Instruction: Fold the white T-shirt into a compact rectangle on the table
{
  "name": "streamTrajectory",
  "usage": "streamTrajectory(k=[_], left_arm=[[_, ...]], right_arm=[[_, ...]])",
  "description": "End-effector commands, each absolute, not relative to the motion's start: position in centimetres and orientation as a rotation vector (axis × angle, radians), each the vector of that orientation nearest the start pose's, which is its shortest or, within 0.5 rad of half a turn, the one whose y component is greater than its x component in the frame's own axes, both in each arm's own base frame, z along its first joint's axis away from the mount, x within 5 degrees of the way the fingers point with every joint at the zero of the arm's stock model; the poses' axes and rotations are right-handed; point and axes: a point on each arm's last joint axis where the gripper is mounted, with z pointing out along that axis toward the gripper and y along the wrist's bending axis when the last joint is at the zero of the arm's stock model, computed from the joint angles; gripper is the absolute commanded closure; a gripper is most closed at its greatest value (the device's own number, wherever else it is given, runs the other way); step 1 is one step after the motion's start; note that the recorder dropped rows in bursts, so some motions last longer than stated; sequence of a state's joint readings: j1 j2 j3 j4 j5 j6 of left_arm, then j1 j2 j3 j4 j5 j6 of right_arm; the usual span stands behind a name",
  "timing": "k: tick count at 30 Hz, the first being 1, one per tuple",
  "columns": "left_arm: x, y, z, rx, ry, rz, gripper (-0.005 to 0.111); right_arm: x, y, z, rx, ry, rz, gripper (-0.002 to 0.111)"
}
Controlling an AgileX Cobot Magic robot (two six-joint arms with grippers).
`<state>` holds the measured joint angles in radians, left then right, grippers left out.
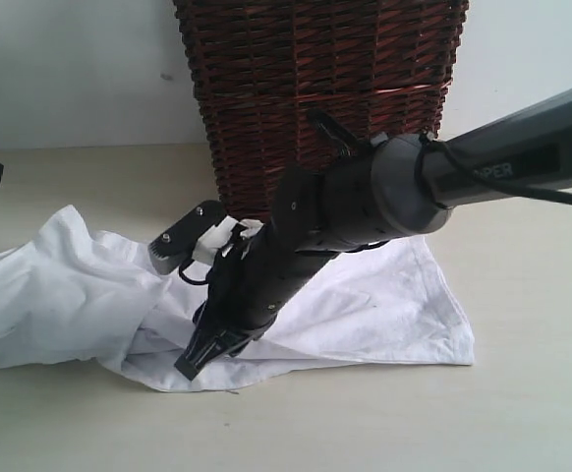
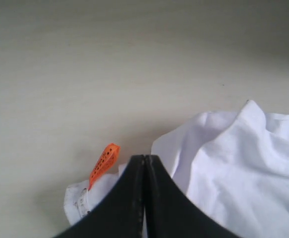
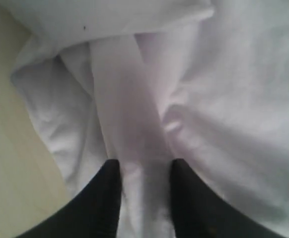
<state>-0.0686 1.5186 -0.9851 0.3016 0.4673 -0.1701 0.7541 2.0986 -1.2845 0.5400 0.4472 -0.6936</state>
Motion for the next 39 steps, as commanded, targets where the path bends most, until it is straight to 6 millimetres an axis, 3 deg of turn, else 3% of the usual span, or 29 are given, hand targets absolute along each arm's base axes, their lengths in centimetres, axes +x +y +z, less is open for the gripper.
streamTrajectory(k=[1, 2, 8, 15, 18, 21, 27, 29, 30, 32, 34, 37, 39], left_arm=[[31.6, -1.1, 25.1, 0.154, 2.438, 0.166, 0.107], [31.6, -1.1, 25.1, 0.154, 2.438, 0.166, 0.107], [31.6, -1.2, 25.1, 0.146, 2.439, 0.159, 0.107], [31.6, -1.2, 25.1, 0.149, 2.435, 0.158, 0.107], [31.7, -1.2, 25.2, 0.152, 2.433, 0.158, 0.107], [31.6, -1.2, 25.1, 0.154, 2.435, 0.160, 0.107], [31.4, -1.1, 24.9, 0.198, 2.473, 0.181, 0.107], [31.3, -1.1, 24.8, 0.203, 2.488, 0.185, 0.107], [31.2, -1.1, 24.8, 0.200, 2.495, 0.186, 0.106], [31.2, -1.1, 24.7, 0.198, 2.500, 0.185, 0.100], [31.1, -1.0, 24.6, 0.197, 2.518, 0.189, 0.088], [31.0, -0.9, 22.7, 0.185, 2.644, 0.199, 0.073], [31.1, -1.1, 19.9, 0.169, 2.809, 0.165, 0.068]], right_arm=[[28.8, 29.8, 11.5, -1.450, 2.371, 0.420, 0.103], [28.8, 29.8, 11.4, -1.464, 2.368, 0.412, 0.109], [28.2, 29.5, 11.3, -1.537, 2.414, 0.425, 0.108], [27.4, 29.1, 14.4, -1.627, 2.354, 0.456, 0.108], [26.8, 28.8, 14.8, -1.697, 2.359, 0.475, 0.108], [26.4, 28.6, 14.2, -1.763, 2.379, 0.488, 0.108], [25.8, 28.3, 10.9, -1.885, 2.469, 0.509, 0.108], [25.9, 28.3, 10.7, -1.890, 2.467, 0.499, 0.103], [26.0, 28.3, 10.9, -1.878, 2.457, 0.496, 0.091], [26.1, 28.4, 12.0, -1.859, 2.425, 0.492, 0.071], [26.1, 28.3, 13.5, -1.849, 2.384, 0.481, 0.060], [26.1, 28.2, 16.2, -1.793, 2.329, 0.465, 0.060], [26.1, 28.1, 18.8, -1.727, 2.266, 0.459, 0.060]])
